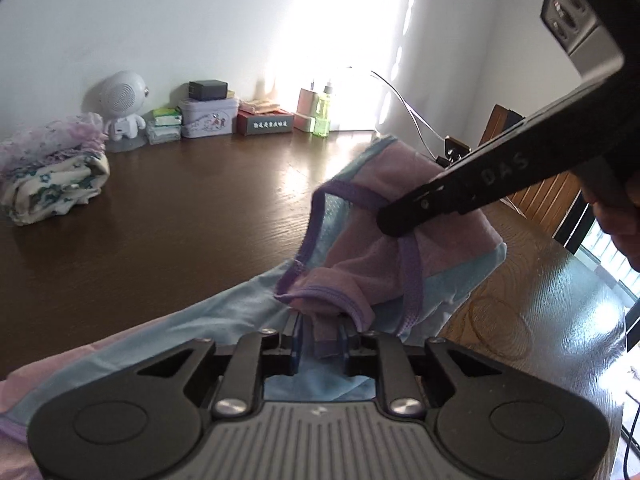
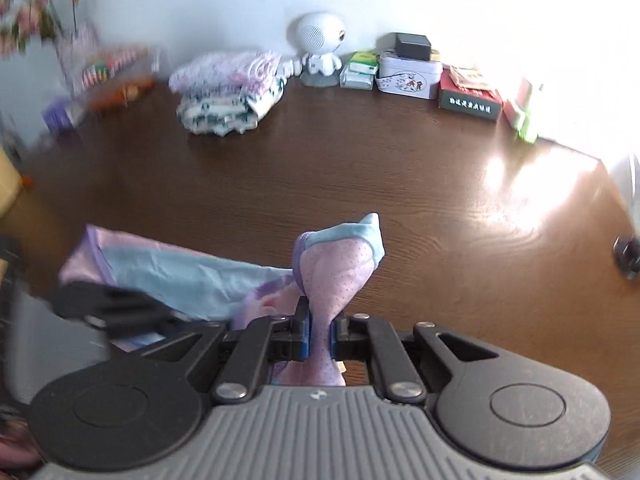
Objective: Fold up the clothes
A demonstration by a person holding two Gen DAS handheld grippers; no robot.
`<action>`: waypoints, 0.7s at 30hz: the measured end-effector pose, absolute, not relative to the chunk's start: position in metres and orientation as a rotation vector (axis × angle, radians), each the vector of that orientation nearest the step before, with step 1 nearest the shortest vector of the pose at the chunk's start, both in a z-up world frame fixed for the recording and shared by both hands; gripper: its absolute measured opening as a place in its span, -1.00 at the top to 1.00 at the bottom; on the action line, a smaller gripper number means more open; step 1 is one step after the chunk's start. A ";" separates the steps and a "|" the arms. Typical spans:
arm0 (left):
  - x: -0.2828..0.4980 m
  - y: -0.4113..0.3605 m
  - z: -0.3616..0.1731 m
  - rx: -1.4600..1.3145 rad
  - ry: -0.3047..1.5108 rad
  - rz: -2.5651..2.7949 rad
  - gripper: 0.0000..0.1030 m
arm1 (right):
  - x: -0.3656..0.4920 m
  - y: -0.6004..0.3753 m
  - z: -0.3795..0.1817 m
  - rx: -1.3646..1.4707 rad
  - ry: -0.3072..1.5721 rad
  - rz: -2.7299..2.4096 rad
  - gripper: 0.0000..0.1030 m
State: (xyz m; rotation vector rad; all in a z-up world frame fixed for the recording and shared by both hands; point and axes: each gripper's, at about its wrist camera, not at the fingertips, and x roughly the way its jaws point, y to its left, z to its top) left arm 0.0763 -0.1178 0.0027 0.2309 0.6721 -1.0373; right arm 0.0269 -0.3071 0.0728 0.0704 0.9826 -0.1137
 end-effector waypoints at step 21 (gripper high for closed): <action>0.107 -0.052 -0.017 0.314 0.713 -1.110 0.59 | 0.084 -0.192 0.051 -0.295 1.129 -0.128 0.85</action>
